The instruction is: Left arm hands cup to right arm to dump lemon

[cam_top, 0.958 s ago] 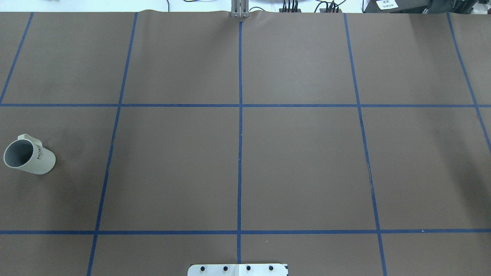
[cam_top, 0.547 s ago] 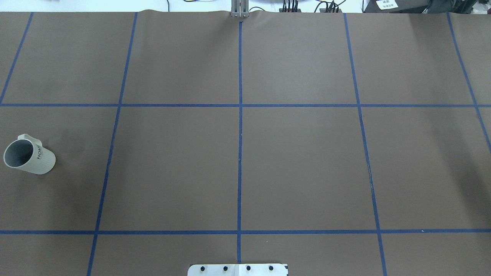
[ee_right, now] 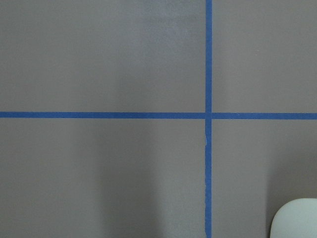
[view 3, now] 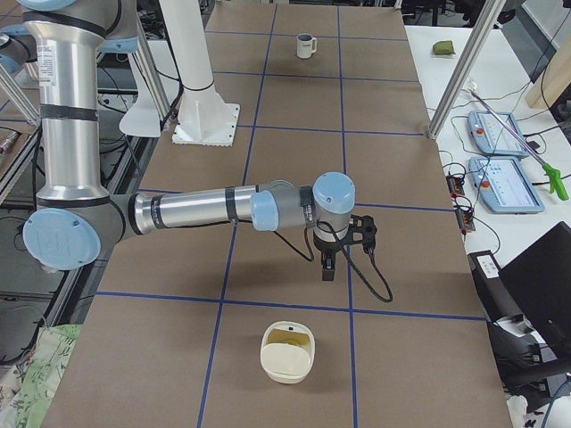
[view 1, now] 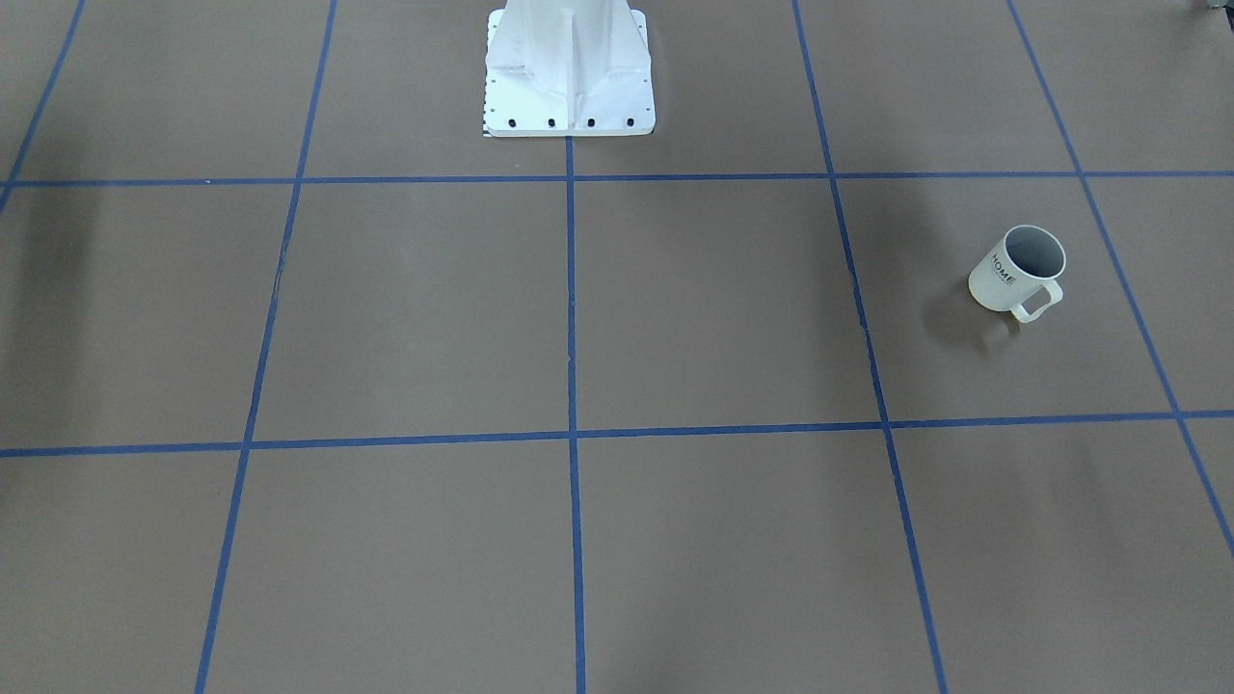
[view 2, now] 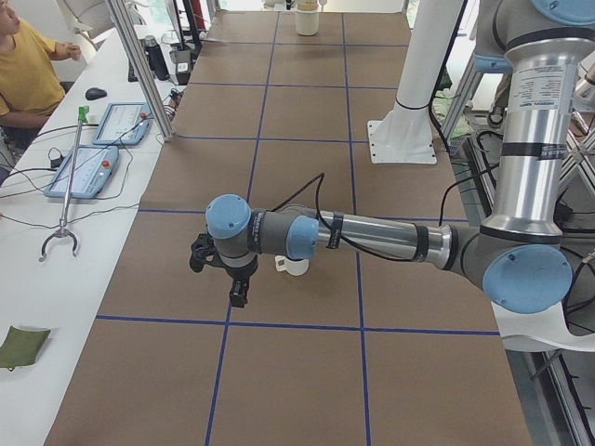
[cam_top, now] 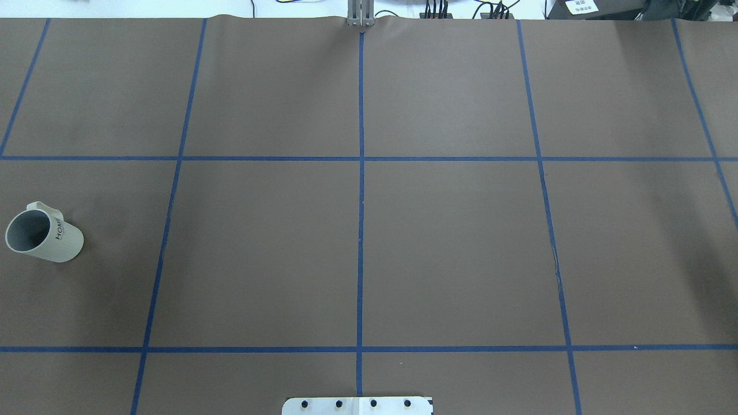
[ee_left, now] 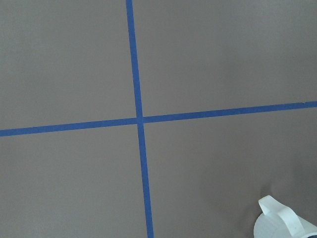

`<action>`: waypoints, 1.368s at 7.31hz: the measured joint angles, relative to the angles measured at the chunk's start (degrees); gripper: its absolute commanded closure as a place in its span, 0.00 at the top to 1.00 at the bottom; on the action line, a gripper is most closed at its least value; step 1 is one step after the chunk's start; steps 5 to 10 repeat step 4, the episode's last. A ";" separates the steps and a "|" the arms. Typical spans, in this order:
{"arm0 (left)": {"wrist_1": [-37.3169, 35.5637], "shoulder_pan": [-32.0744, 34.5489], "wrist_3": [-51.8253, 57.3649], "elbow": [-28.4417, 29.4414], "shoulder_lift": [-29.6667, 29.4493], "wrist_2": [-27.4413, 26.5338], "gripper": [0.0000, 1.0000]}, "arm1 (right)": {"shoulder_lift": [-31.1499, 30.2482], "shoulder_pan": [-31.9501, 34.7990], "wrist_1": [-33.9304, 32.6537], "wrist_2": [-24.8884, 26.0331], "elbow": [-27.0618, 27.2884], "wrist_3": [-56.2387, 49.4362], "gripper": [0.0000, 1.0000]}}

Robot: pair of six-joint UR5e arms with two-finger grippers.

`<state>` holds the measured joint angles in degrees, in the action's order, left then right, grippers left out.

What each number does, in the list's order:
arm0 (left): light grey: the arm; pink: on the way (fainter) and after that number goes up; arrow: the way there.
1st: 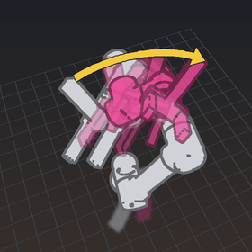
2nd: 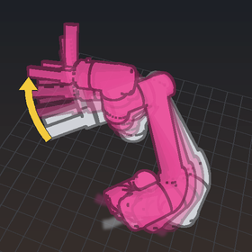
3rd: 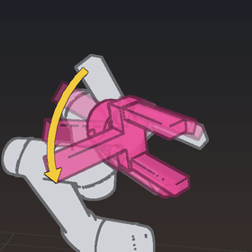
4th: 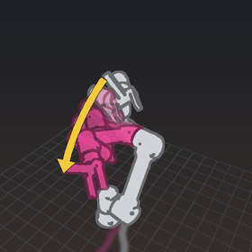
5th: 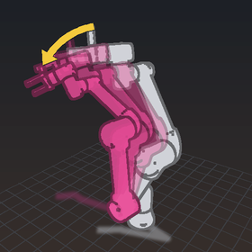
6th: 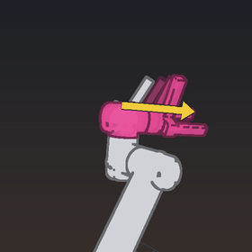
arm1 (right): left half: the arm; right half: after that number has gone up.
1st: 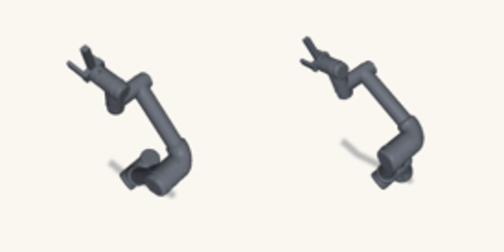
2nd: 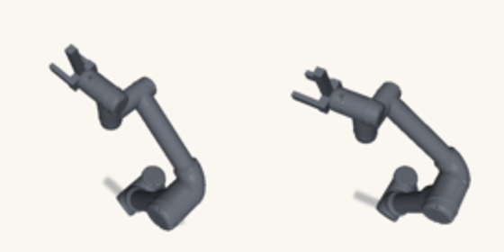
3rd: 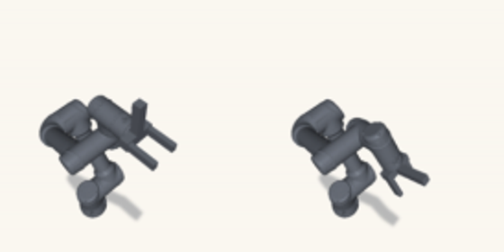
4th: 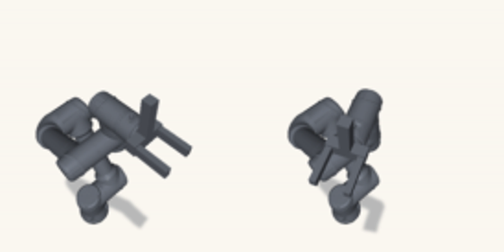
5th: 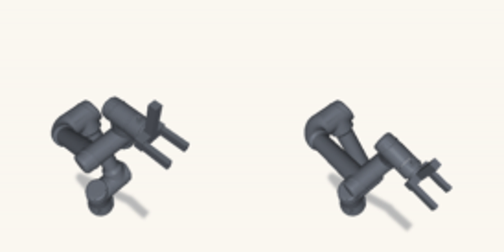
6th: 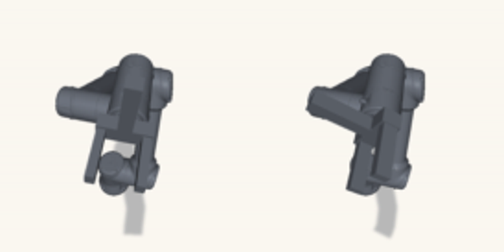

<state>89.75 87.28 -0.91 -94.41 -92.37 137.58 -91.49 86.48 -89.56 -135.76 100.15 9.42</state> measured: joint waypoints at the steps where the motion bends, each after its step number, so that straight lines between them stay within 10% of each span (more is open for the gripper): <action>1: 0.04 0.00 0.02 -0.04 -0.03 -0.01 1.00 | 0.00 0.00 0.00 -0.02 0.01 -0.01 1.00; 10: 0.07 0.00 0.03 -0.57 -0.07 -0.01 1.00 | -0.01 0.00 0.02 -0.03 0.06 -0.01 1.00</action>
